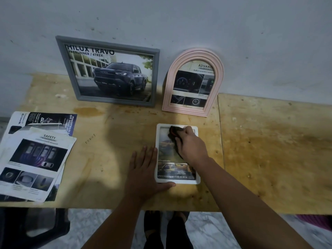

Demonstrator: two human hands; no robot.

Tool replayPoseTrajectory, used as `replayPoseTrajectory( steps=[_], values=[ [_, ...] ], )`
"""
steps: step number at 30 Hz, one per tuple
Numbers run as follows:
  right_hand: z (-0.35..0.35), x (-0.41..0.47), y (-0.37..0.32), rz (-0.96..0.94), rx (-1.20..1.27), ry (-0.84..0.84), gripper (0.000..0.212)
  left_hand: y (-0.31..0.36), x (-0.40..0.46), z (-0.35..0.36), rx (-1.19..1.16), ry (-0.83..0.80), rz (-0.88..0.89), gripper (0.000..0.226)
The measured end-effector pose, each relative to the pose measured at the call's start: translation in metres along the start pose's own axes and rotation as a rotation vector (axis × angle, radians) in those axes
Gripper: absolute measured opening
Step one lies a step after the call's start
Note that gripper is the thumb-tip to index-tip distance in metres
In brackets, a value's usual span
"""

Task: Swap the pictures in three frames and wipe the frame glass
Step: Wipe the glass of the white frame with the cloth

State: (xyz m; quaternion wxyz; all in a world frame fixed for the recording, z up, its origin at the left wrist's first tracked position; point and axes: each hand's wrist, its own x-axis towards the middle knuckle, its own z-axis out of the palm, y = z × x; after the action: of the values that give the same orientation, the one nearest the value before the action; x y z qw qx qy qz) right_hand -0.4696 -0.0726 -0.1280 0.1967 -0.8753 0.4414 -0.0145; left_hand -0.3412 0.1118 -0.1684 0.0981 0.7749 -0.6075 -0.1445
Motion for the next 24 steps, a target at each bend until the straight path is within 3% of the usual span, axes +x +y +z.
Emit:
replayPoseTrajectory(
  steps=[7,10,13,16,19,24],
  values=[
    [0.007,-0.069,-0.021,-0.167,-0.001,-0.124,0.034,-0.001,-0.001,0.006,-0.007,0.063,0.021,0.131],
    [0.007,-0.082,-0.027,-0.183,0.064,-0.278,0.038,-0.003,-0.001,0.009,-0.019,0.124,0.041,0.121],
    [-0.018,-0.068,-0.027,-0.146,0.226,-0.392,0.035,-0.002,0.0,0.006,-0.014,0.101,0.047,0.126],
    [-0.044,-0.035,-0.018,-0.072,0.265,-0.198,0.03,-0.001,0.0,0.002,0.008,0.008,0.005,0.134],
    [-0.042,0.002,-0.008,-0.032,0.13,-0.004,0.03,0.0,0.0,-0.001,0.015,-0.038,-0.017,0.136],
    [0.004,0.01,-0.015,-0.066,-0.129,-0.031,0.031,-0.001,0.0,0.001,0.0,-0.017,-0.013,0.134]
  ],
)
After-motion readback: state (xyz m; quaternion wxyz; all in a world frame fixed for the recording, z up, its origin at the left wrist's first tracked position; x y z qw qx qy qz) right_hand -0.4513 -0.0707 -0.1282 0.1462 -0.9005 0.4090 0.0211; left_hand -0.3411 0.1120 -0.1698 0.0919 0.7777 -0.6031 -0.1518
